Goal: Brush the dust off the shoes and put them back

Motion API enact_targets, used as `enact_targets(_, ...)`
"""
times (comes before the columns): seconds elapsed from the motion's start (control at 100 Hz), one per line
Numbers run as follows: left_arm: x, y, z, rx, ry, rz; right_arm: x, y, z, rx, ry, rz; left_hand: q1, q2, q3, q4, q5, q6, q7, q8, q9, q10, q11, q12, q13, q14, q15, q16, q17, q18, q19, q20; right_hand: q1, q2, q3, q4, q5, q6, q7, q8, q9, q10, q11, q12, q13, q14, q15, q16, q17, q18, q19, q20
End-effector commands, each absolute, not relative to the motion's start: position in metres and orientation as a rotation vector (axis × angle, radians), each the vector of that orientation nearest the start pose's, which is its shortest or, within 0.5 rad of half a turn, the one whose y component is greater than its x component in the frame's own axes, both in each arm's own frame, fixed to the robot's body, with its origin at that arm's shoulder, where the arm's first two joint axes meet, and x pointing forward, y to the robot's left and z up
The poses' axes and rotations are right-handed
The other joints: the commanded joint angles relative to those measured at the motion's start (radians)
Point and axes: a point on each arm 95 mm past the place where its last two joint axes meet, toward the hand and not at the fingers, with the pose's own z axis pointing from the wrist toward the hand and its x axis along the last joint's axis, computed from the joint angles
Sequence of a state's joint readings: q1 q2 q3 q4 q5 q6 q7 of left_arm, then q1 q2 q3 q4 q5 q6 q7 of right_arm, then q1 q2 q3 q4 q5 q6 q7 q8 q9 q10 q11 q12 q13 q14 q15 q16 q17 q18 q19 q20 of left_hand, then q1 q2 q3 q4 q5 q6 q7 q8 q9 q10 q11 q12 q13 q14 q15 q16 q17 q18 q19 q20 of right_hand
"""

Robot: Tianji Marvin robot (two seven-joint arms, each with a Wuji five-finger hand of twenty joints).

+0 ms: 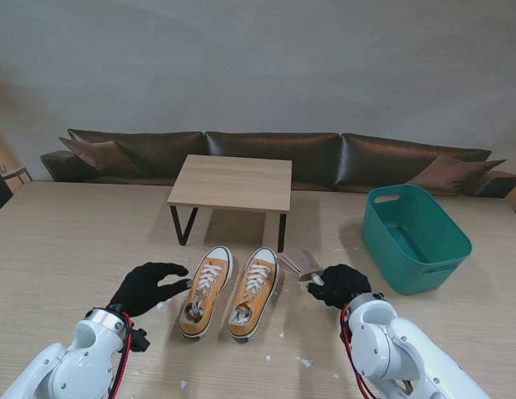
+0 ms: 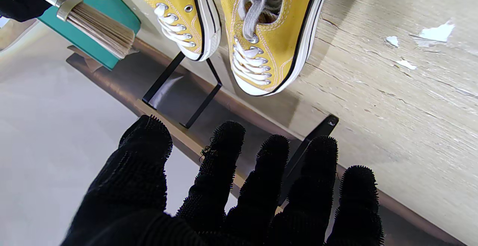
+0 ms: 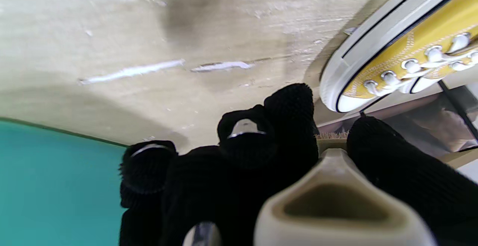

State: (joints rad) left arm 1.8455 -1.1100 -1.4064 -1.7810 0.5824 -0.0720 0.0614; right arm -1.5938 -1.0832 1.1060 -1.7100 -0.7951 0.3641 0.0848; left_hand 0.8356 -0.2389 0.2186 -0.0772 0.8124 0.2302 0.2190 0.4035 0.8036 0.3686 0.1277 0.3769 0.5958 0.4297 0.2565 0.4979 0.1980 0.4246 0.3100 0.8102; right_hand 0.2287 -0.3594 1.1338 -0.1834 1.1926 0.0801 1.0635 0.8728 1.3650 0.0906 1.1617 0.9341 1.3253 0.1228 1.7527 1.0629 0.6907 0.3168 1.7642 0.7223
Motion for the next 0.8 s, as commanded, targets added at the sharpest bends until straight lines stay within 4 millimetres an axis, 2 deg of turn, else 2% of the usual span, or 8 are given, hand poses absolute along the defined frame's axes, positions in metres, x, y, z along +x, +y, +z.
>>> enact_targets(0.0, 0.337, 0.031, -0.322, -1.647, 1.170, -1.774, 0.384, 0.036, -0.322, 1.588, 1.397, 1.386, 0.009, 0.033, -0.039, 0.035, -0.019, -0.007, -0.012, -0.004, -0.011, 0.002, -0.008, 0.001, -0.045, 0.012, -0.019, 0.000, -0.018, 0.012, -0.031, 0.013, 0.067, 0.036, 0.090, 0.032, 0.120, 0.128, -0.004, 0.011, 0.083, 0.011, 0.100, -0.003, -0.015, -0.108, 0.068, -0.001, 0.468, 0.004, 0.084, 0.010)
enact_targets(0.19, 0.337, 0.031, -0.323, -1.661, 1.174, -1.782, 0.397, 0.056, -0.307, 1.440, 1.474, 1.407, 0.007, 0.025, -0.053, 0.035, -0.047, -0.020, -0.024, -0.009, -0.038, -0.014, -0.016, -0.008, -0.072, -0.006, -0.056, -0.023, -0.028, 0.006, -0.039, 0.006, 0.057, 0.045, 0.084, 0.032, 0.118, 0.118, -0.005, 0.015, 0.082, 0.001, 0.098, 0.002, -0.014, -0.121, 0.068, -0.007, 0.468, 0.002, 0.081, 0.007)
enact_targets(0.32, 0.339, 0.029, -0.325, -1.682, 1.174, -1.789, 0.405, 0.068, -0.304, 1.382, 1.526, 1.415, 0.010, 0.024, -0.058, 0.036, -0.057, -0.021, -0.028, -0.011, -0.051, -0.018, -0.021, -0.014, -0.083, -0.008, -0.071, -0.033, -0.037, 0.000, -0.045, 0.000, 0.054, 0.046, 0.083, 0.032, 0.116, 0.111, -0.005, 0.018, 0.083, -0.004, 0.095, 0.003, -0.014, -0.127, 0.067, -0.010, 0.468, 0.001, 0.078, 0.005)
enact_targets(0.59, 0.340, 0.028, -0.327, -1.703, 1.186, -1.778, 0.423, 0.089, -0.318, 1.305, 1.640, 1.376, 0.014, 0.033, -0.068, 0.038, -0.050, -0.014, -0.024, -0.011, -0.048, -0.014, -0.016, -0.018, -0.076, -0.002, -0.070, -0.034, -0.039, 0.000, -0.046, -0.005, 0.044, 0.049, 0.084, 0.032, 0.115, 0.102, -0.004, 0.021, 0.082, -0.012, 0.093, 0.007, -0.014, -0.136, 0.066, -0.013, 0.467, -0.004, 0.074, 0.001)
enact_targets(0.79, 0.340, 0.028, -0.327, -1.709, 1.188, -1.779, 0.433, 0.094, -0.325, 1.246, 1.739, 1.301, 0.018, 0.037, -0.074, 0.040, -0.041, -0.010, -0.021, -0.010, -0.042, -0.009, -0.013, -0.016, -0.071, 0.000, -0.064, -0.030, -0.040, 0.001, -0.044, -0.005, 0.037, 0.058, 0.078, 0.032, 0.112, 0.092, -0.004, 0.022, 0.083, -0.025, 0.091, 0.008, -0.013, -0.146, 0.065, -0.015, 0.467, -0.020, 0.070, -0.003)
